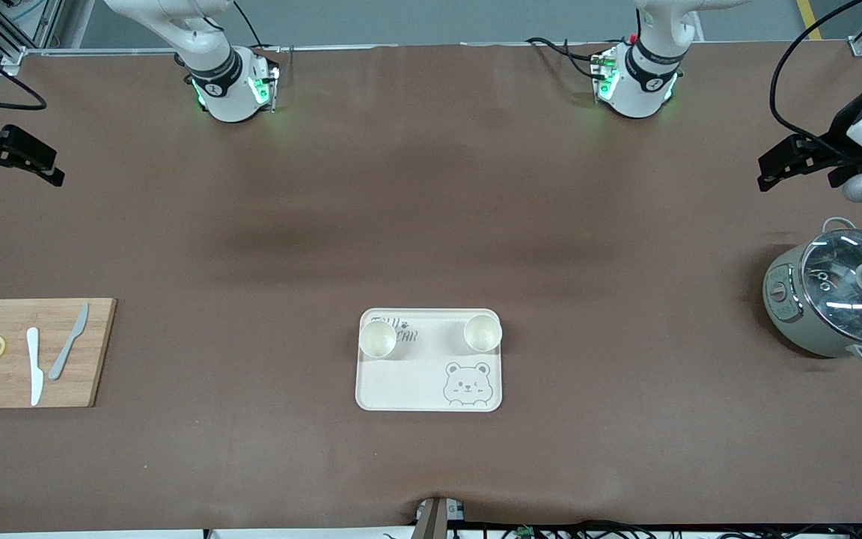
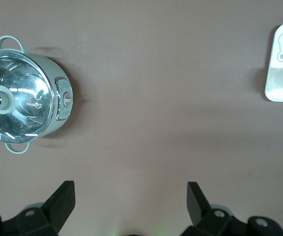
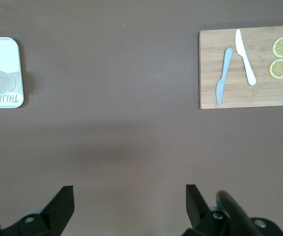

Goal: Place white IKEA cup upright on tray with both arms

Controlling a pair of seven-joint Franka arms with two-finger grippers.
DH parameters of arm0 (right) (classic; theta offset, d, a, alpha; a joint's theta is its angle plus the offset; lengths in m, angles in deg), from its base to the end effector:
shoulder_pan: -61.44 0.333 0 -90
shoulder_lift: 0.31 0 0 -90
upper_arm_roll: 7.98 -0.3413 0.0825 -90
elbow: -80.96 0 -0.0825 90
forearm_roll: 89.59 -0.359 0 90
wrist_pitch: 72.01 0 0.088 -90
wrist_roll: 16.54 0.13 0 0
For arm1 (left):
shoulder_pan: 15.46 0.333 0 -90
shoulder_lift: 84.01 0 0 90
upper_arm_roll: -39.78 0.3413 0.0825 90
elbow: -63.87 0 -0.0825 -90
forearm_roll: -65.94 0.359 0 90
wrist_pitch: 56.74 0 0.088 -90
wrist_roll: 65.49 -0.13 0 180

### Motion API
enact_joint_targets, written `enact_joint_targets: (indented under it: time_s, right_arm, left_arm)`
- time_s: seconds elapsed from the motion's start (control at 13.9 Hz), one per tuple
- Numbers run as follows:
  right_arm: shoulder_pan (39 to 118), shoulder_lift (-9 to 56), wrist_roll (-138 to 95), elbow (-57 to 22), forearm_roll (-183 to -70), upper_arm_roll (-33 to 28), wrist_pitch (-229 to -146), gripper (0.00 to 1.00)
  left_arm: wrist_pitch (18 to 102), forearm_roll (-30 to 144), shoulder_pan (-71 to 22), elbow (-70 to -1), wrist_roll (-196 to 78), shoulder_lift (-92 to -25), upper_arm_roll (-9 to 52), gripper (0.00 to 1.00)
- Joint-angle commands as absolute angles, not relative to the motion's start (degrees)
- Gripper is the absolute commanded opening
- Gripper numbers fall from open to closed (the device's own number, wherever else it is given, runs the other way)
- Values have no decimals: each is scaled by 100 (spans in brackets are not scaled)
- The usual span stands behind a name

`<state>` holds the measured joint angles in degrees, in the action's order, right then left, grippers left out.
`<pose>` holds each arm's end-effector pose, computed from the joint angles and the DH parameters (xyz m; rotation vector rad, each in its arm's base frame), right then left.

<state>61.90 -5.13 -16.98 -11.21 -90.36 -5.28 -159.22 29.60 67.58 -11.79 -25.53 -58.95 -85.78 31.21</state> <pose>0.4957 -0.0188 0.6488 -3.1238 0.0478 0.0033 0.5107 -0.0413 0.6419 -3.1058 -0.0470 0.0302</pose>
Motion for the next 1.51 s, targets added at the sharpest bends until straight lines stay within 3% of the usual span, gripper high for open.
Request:
enact_joint_targets:
  time_s: [0.0,1.44]
  right_arm:
    - [6171,-462,-1768,-991,-8968,-525,-15850,100]
    - [6118,-435,-1760,-992,-8968,-516,-15859,100]
  left_arm:
    - [2807,6717,-1159,-2393,-5996,-8568,3116,100]
    - [2596,6717,-1150,-2314,-6022,-8559,3143,100]
